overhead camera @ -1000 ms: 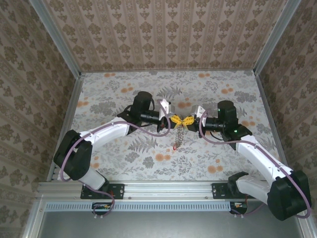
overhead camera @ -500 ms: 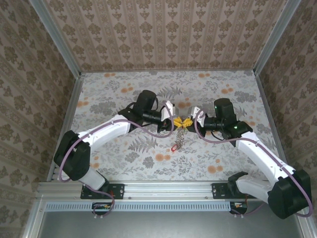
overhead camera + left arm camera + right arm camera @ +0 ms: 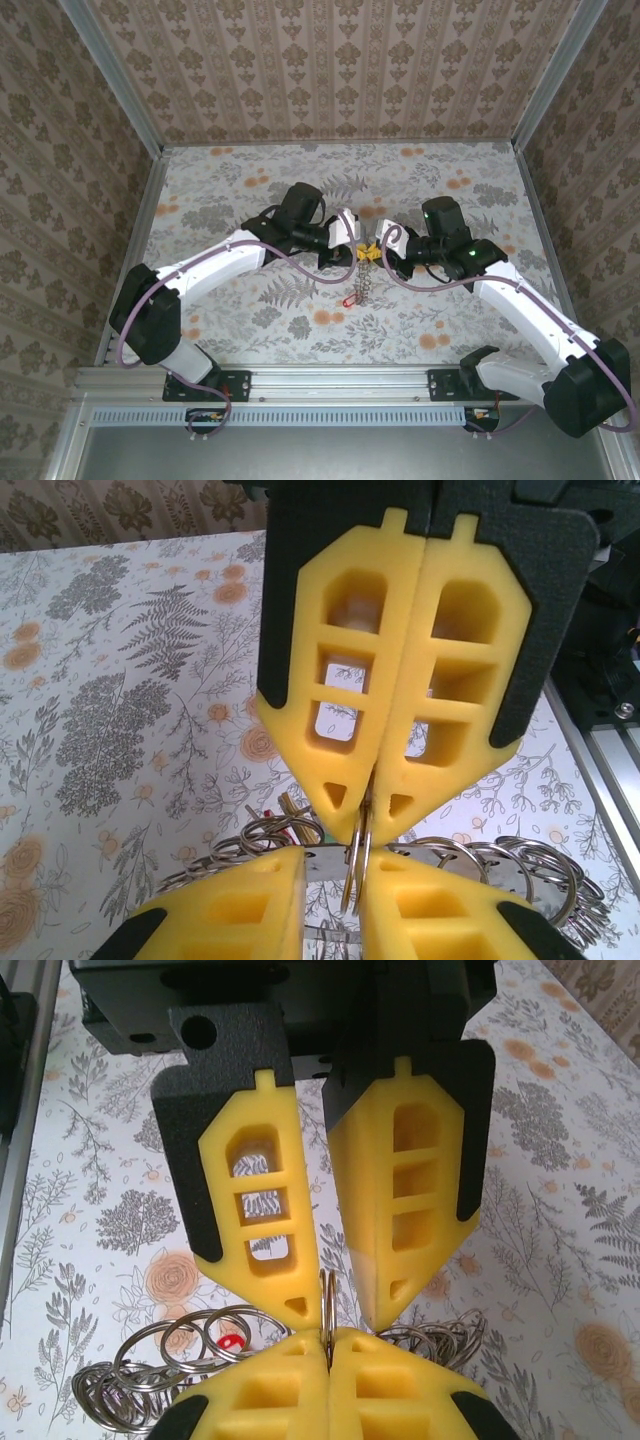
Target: Put the keys on the keyring
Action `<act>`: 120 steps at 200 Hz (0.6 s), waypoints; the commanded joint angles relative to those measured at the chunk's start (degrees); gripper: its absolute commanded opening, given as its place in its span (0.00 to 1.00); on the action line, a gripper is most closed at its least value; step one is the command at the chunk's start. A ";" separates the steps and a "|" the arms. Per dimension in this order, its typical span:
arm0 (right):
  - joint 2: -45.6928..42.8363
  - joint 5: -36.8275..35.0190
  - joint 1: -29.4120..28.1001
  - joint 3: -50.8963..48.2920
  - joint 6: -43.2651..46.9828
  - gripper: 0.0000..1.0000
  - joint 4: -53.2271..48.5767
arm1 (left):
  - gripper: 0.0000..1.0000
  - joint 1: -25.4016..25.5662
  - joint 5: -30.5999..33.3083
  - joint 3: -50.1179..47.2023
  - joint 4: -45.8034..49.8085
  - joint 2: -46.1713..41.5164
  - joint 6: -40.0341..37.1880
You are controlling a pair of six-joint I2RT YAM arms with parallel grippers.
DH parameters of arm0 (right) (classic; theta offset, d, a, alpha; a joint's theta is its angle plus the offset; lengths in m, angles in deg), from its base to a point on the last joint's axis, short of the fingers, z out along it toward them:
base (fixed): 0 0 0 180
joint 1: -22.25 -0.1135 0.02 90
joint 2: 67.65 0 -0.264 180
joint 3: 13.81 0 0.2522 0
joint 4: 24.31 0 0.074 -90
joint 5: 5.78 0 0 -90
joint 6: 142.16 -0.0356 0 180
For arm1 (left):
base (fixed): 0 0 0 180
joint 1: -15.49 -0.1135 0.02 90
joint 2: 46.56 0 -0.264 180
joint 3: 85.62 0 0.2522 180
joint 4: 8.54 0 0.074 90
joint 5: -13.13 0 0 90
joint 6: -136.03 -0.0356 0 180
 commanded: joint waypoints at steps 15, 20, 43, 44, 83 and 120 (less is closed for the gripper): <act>0.21 -1.37 -0.75 2.43 1.60 0.00 -1.93 | 0.06 0.46 0.43 0.03 -2.29 -1.05 -0.58; 0.15 -1.46 -0.74 2.47 1.57 0.00 -1.91 | 0.00 0.51 0.32 -0.07 -2.18 -1.05 -0.55; -0.36 -1.39 -0.82 1.96 1.27 0.00 -1.12 | 0.00 0.44 -0.28 -0.80 -3.11 -1.45 -0.01; -0.42 -1.39 -0.82 1.91 1.19 0.00 -0.93 | 0.00 0.43 -0.31 -0.88 -3.21 -1.49 0.04; -1.87 3.28 0.65 -3.33 -3.21 0.11 7.77 | 0.00 -1.33 -7.66 -4.90 -14.22 -2.72 7.19; -2.25 8.07 1.62 -7.11 -8.01 0.15 15.95 | 0.00 -2.64 -13.72 -6.63 -21.71 -2.42 12.73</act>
